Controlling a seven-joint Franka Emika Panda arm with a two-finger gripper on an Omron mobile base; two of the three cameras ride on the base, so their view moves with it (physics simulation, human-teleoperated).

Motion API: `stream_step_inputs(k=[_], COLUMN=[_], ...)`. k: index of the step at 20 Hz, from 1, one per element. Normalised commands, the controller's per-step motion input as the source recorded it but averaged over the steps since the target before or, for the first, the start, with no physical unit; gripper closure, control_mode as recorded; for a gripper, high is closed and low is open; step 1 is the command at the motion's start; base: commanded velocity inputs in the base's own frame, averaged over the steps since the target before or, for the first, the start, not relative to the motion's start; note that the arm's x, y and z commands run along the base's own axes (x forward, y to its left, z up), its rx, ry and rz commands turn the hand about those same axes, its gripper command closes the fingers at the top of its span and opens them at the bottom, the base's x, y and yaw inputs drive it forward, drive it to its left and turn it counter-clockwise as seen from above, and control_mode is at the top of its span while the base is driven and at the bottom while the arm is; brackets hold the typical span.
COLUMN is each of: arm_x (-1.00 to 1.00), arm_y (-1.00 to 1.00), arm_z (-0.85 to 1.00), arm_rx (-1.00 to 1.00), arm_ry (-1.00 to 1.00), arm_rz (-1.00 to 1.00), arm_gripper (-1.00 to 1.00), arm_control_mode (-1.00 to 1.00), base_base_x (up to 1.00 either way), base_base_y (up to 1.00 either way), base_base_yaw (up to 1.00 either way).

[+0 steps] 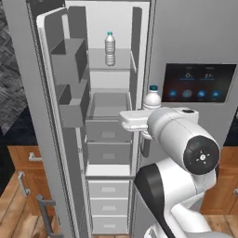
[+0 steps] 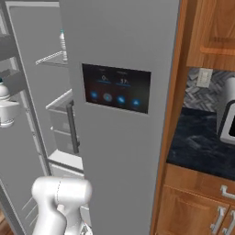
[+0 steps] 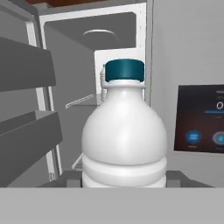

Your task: Take the bottled waters from the counter and place them in the freezer to freeze. Close the freezer door after placing the bottles.

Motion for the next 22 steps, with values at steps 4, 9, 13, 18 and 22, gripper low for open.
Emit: stream_step_inputs(k=[4,9,13,18,22], arm_x=[0.0,0.0,0.0,0.0,0.0], arm_y=[0.0,0.0,0.0,0.0,0.0], arm_z=[0.0,0.0,0.0,0.0,0.0], arm_rx=[0.0,0.0,0.0,0.0,0.0], arm_ry=[0.0,0.0,0.0,0.0,0.0], arm_rz=[0.0,0.0,0.0,0.0,0.0], arm_gripper=[1.0,1.0,1.0,1.0,1.0], arm_control_mode=[1.0,1.0,1.0,1.0,1.0], base_base_x=[0.5,0.45,0.29,0.45,0.55], base_base_y=[0.2,0.28,0.1,0.0,0.0], base_base_yaw=[0.0,0.0,-0.02,-0.04,-0.05])
